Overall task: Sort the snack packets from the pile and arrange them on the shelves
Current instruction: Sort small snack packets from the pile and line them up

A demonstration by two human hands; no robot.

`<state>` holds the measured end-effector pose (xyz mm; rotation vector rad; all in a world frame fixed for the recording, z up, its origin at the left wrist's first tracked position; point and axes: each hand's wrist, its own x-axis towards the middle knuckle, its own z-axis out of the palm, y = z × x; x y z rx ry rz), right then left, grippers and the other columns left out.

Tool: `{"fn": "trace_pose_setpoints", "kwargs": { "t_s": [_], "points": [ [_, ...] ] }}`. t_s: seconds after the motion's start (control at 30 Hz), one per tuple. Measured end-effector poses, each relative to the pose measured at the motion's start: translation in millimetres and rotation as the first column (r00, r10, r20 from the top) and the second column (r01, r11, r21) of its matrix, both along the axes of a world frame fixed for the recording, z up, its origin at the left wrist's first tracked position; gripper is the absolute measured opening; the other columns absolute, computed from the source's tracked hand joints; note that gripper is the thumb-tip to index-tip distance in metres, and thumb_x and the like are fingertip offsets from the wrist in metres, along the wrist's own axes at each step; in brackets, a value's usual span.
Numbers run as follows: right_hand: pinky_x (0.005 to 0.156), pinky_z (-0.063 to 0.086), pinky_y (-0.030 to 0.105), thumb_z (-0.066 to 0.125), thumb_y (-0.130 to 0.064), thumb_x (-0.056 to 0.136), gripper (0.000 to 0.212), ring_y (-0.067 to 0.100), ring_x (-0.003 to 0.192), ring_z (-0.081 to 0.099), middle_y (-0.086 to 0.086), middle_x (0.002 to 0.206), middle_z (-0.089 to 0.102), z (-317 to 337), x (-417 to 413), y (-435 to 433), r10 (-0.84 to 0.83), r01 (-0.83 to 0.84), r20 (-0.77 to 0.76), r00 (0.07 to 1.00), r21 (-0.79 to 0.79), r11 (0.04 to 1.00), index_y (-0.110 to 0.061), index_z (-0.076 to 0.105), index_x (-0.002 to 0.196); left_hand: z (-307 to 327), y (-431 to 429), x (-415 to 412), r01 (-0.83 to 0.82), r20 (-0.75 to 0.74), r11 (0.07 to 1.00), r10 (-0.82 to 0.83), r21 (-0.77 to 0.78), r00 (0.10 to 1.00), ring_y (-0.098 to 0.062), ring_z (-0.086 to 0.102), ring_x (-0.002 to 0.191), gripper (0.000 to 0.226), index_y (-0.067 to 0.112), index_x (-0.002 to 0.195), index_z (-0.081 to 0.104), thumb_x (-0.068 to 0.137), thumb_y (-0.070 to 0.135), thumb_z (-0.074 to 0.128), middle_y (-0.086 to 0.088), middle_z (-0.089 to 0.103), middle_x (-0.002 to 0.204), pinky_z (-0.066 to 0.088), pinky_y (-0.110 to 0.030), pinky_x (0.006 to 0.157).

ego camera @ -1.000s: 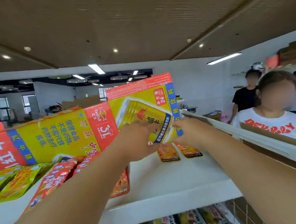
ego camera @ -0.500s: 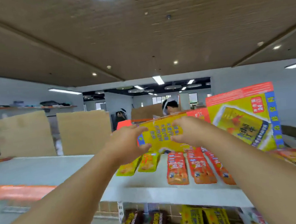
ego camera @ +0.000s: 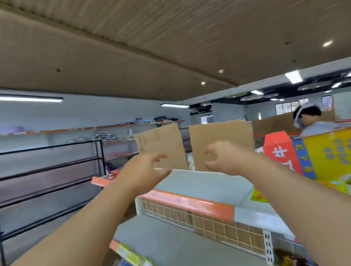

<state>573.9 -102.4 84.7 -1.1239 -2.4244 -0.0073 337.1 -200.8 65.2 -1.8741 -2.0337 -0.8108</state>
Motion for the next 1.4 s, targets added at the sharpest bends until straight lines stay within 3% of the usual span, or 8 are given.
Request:
{"fn": "trace_pose_setpoints", "kwargs": {
  "t_s": [0.1, 0.2, 0.3, 0.4, 0.6, 0.97, 1.13, 1.4],
  "points": [
    [0.082, 0.047, 0.030, 0.064, -0.037, 0.093, 0.045, 0.025, 0.105, 0.059, 0.006, 0.131, 0.061, -4.8, -47.6, 10.9, 0.093, -0.093, 0.004, 0.996, -0.016, 0.996, -0.018, 0.061, 0.133, -2.5, -12.6, -35.0, -0.083, 0.001, 0.997, 0.083, -0.006, 0.997, -0.008, 0.061, 0.115, 0.050, 0.036, 0.131, 0.062, 0.087, 0.059, 0.059, 0.016, 0.064, 0.130, 0.048, -0.030, 0.095],
    [0.080, 0.049, 0.031, 0.066, -0.038, 0.092, 0.045, 0.022, 0.099, 0.057, 0.006, 0.130, 0.060, -9.1, -89.0, 25.2, 0.164, -0.165, -0.017, 0.986, -0.059, 0.985, -0.019, 0.061, 0.133, -5.5, -15.3, -64.6, -0.152, -0.032, 0.988, 0.152, -0.005, 0.988, -0.015, 0.061, 0.117, 0.042, 0.031, 0.130, 0.064, 0.092, 0.049, 0.063, 0.011, 0.066, 0.128, 0.049, -0.033, 0.097],
    [0.085, 0.053, 0.034, 0.062, -0.038, 0.094, 0.039, 0.024, 0.106, 0.060, 0.004, 0.127, 0.062, -9.5, -124.1, 44.3, 0.211, -0.211, -0.008, 0.978, -0.094, 0.973, -0.019, 0.064, 0.128, -5.8, -6.5, -94.4, -0.222, -0.056, 0.974, 0.221, -0.029, 0.974, -0.016, 0.060, 0.117, 0.040, 0.033, 0.131, 0.063, 0.092, 0.046, 0.063, 0.010, 0.065, 0.130, 0.048, -0.034, 0.098],
    [0.091, 0.054, 0.042, 0.060, -0.035, 0.093, 0.035, 0.029, 0.108, 0.062, 0.013, 0.123, 0.064, -5.9, -157.5, 70.2, 0.238, -0.240, -0.032, 0.971, -0.111, 0.964, -0.013, 0.067, 0.120, -4.6, 10.1, -122.8, -0.267, -0.056, 0.963, 0.266, -0.022, 0.962, -0.013, 0.059, 0.115, 0.039, 0.038, 0.130, 0.063, 0.092, 0.047, 0.063, 0.012, 0.064, 0.131, 0.047, -0.030, 0.094],
    [0.098, 0.052, 0.048, 0.057, -0.030, 0.095, 0.036, 0.034, 0.114, 0.061, 0.017, 0.126, 0.064, 1.6, -219.5, 125.4, 0.299, -0.301, -0.033, 0.954, -0.152, 0.942, -0.008, 0.066, 0.122, 3.7, 59.1, -174.9, -0.346, -0.060, 0.937, 0.343, -0.047, 0.938, -0.013, 0.059, 0.116, 0.041, 0.036, 0.133, 0.062, 0.093, 0.047, 0.062, 0.010, 0.064, 0.130, 0.046, -0.031, 0.094],
    [0.085, 0.051, 0.034, 0.058, -0.028, 0.097, 0.024, 0.016, 0.098, 0.059, -0.003, 0.111, 0.066, 20.1, -298.3, 217.6, 0.393, -0.406, -0.106, 0.913, -0.159, 0.900, -0.021, 0.071, 0.116, 15.7, 144.9, -240.1, -0.386, -0.092, 0.922, 0.382, -0.032, 0.919, -0.015, 0.060, 0.114, 0.044, 0.037, 0.135, 0.060, 0.093, 0.049, 0.059, 0.009, 0.064, 0.132, 0.047, -0.031, 0.094],
    [0.095, 0.053, 0.050, 0.057, -0.024, 0.093, 0.031, 0.038, 0.111, 0.061, 0.022, 0.120, 0.064, 9.8, -328.2, 239.4, 0.392, -0.395, -0.053, 0.918, -0.159, 0.905, -0.006, 0.070, 0.115, 7.9, 166.8, -264.3, -0.389, -0.105, 0.920, 0.383, -0.045, 0.918, -0.014, 0.060, 0.117, 0.045, 0.035, 0.137, 0.060, 0.094, 0.046, 0.061, 0.009, 0.064, 0.134, 0.047, -0.030, 0.095],
    [0.093, 0.052, 0.047, 0.058, -0.025, 0.090, 0.029, 0.036, 0.111, 0.061, 0.020, 0.120, 0.065, 0.5, -367.0, 270.6, 0.356, -0.348, 0.017, 0.934, -0.181, 0.920, -0.006, 0.072, 0.107, -13.4, 202.3, -316.8, -0.335, -0.017, 0.935, 0.336, -0.119, 0.942, -0.014, 0.062, 0.113, 0.046, 0.038, 0.132, 0.061, 0.087, 0.050, 0.061, 0.009, 0.066, 0.129, 0.051, -0.034, 0.098]
  ]
}}
